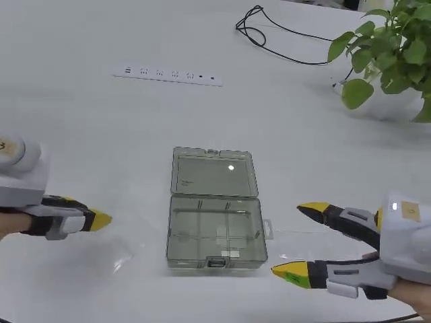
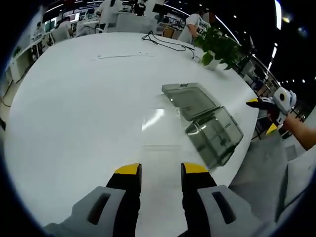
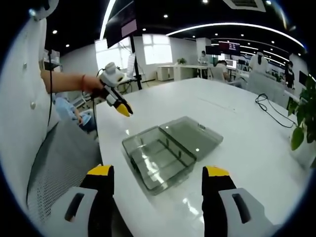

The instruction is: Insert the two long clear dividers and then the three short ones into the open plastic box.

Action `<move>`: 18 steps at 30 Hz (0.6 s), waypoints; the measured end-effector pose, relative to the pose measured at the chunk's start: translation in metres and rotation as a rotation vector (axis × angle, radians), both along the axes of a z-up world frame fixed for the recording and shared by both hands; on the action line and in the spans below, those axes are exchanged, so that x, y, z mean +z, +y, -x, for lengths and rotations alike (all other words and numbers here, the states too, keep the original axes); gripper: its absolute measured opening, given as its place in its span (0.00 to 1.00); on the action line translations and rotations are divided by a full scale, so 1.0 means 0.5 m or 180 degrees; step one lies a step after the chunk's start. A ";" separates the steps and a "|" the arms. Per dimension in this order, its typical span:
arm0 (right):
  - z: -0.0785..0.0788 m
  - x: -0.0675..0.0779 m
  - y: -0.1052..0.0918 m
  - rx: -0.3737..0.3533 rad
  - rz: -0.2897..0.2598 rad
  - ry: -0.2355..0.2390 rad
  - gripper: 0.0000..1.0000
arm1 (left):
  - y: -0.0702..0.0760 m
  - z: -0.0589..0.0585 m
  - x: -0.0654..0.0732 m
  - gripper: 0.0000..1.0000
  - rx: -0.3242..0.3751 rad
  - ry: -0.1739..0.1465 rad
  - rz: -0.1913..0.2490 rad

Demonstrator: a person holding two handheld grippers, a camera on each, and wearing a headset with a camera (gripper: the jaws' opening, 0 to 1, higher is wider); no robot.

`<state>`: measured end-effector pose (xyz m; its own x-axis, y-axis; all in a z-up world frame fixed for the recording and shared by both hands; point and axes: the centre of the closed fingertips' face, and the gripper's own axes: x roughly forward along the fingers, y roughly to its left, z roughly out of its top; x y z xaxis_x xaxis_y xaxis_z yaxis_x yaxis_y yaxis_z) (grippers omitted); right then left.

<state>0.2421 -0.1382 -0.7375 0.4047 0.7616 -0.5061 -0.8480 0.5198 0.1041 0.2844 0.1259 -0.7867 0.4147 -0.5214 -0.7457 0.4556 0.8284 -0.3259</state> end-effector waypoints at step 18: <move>-0.061 0.106 0.060 -0.0543 -0.0695 0.0103 0.58 | -0.102 -0.009 0.101 0.30 0.0040 -0.0337 0.0615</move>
